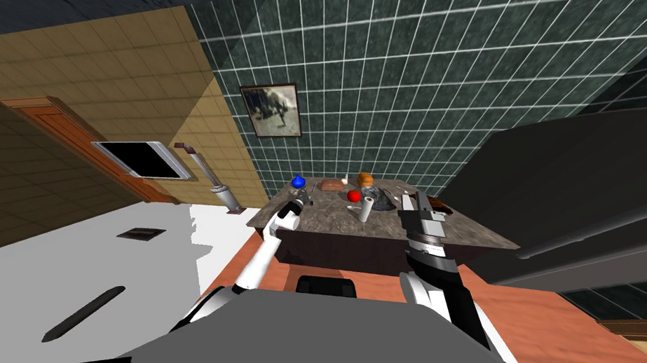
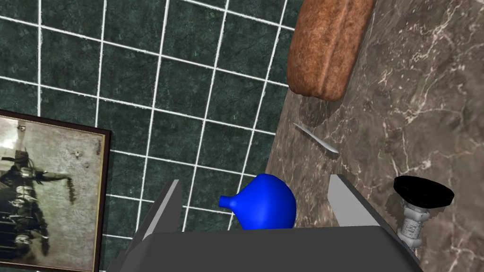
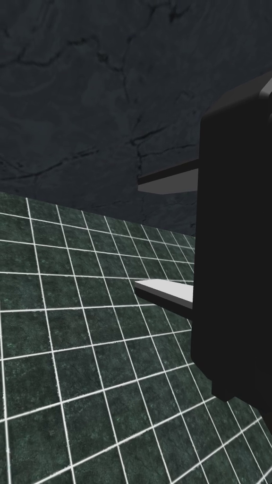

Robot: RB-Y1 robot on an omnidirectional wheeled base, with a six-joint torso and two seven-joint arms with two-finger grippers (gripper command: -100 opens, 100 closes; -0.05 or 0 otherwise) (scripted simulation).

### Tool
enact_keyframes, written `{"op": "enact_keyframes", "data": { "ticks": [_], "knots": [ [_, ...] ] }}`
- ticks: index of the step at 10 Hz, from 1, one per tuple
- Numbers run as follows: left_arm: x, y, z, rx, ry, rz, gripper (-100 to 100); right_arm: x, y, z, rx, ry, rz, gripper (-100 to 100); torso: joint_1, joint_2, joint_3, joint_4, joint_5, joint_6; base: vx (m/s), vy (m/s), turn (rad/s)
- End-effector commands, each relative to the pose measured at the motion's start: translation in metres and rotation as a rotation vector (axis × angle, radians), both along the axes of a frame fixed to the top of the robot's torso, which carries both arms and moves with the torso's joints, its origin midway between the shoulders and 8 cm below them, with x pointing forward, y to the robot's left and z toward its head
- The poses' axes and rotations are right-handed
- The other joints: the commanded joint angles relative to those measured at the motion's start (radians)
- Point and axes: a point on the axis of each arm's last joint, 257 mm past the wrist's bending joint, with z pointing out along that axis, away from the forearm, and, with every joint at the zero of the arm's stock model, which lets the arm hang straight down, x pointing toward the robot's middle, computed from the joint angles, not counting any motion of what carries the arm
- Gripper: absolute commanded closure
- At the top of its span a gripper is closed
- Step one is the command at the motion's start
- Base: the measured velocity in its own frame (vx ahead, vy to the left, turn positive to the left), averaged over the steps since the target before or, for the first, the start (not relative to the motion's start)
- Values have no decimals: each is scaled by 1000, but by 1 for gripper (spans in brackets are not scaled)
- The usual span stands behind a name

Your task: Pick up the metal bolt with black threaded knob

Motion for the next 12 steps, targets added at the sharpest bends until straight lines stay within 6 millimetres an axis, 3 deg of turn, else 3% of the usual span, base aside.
{"op": "enact_keyframes", "data": {
  "ticks": [1,6,12],
  "knots": [
    [10,-5,-6,3,41,-7,-100,0,0,0,0,0,0,0,0,0,0,0,0,0,9,16,-2],
    [37,-23,-31,-8,197,-30,-100,0,0,0,0,0,0,0,0,0,0,0,0,0,6,20,-1],
    [55,-43,-58,-11,381,-45,-100,0,0,0,0,0,0,0,0,1,0,0,0,0,4,21,-2]
  ]
}}
